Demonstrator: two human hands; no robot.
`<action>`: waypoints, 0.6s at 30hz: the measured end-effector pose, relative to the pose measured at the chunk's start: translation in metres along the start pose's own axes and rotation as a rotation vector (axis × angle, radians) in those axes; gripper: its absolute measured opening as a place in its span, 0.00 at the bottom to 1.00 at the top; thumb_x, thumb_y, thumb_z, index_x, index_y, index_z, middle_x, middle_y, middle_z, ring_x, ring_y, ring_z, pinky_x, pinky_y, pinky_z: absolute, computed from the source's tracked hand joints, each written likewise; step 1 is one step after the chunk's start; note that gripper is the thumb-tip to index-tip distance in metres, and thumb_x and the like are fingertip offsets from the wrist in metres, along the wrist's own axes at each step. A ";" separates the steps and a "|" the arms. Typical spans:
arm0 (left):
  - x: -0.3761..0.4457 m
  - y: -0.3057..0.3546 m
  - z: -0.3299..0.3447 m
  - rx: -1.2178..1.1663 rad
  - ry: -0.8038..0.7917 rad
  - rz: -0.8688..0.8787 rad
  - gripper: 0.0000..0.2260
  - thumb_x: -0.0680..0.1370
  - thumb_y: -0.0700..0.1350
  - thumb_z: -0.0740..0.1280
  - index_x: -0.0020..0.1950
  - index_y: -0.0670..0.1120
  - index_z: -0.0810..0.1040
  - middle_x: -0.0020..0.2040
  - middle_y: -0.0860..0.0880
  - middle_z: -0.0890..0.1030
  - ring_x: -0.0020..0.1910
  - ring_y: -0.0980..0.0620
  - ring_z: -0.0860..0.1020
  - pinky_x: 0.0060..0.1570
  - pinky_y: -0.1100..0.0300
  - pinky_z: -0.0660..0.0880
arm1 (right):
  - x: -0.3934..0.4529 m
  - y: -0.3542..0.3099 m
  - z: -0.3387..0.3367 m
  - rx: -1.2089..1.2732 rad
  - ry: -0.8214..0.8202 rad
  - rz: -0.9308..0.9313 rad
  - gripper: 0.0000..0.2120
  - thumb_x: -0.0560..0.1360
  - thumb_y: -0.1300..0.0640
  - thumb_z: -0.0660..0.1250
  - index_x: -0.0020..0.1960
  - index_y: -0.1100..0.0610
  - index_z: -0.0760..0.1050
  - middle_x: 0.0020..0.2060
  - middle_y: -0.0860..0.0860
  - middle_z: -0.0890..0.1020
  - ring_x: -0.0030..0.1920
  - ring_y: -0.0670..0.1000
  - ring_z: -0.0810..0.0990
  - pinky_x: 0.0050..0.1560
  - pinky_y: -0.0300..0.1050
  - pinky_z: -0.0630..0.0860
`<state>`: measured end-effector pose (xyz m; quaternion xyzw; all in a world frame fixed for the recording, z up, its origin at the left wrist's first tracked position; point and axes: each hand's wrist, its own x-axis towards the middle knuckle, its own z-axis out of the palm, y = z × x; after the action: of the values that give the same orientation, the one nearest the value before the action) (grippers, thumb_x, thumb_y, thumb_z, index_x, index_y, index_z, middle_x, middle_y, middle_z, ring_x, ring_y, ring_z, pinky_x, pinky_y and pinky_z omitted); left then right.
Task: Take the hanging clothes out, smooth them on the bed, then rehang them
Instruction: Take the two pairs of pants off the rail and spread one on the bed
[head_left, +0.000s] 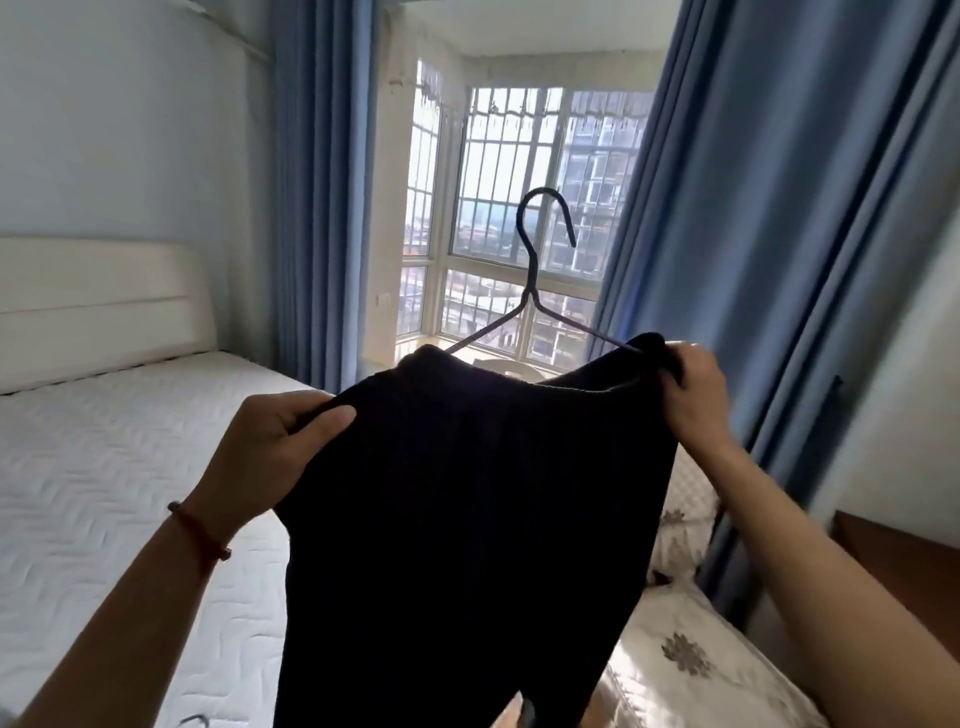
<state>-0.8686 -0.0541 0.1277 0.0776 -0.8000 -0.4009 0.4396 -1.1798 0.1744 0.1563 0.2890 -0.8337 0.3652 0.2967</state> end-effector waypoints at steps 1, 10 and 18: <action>0.006 -0.001 0.008 0.040 -0.001 0.000 0.14 0.75 0.38 0.66 0.33 0.53 0.77 0.26 0.63 0.79 0.30 0.65 0.77 0.30 0.77 0.70 | 0.003 0.009 0.002 0.000 -0.005 0.002 0.21 0.70 0.54 0.54 0.57 0.61 0.76 0.54 0.61 0.78 0.57 0.62 0.73 0.57 0.55 0.69; 0.073 -0.066 0.066 0.498 0.060 -0.030 0.01 0.72 0.47 0.69 0.41 0.52 0.81 0.30 0.56 0.81 0.35 0.51 0.80 0.40 0.60 0.75 | 0.055 0.065 0.074 0.113 0.008 0.031 0.13 0.74 0.60 0.61 0.56 0.62 0.77 0.51 0.61 0.78 0.56 0.61 0.74 0.57 0.51 0.67; 0.174 -0.195 0.111 0.599 0.200 -0.082 0.05 0.73 0.46 0.69 0.43 0.46 0.82 0.34 0.48 0.83 0.35 0.47 0.79 0.32 0.71 0.63 | 0.140 0.094 0.206 0.152 -0.043 0.084 0.11 0.75 0.58 0.64 0.55 0.59 0.77 0.52 0.58 0.78 0.56 0.60 0.75 0.58 0.51 0.68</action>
<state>-1.1031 -0.2028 0.0688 0.2750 -0.8315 -0.1554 0.4571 -1.3955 0.0296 0.0997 0.2834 -0.8211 0.4333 0.2401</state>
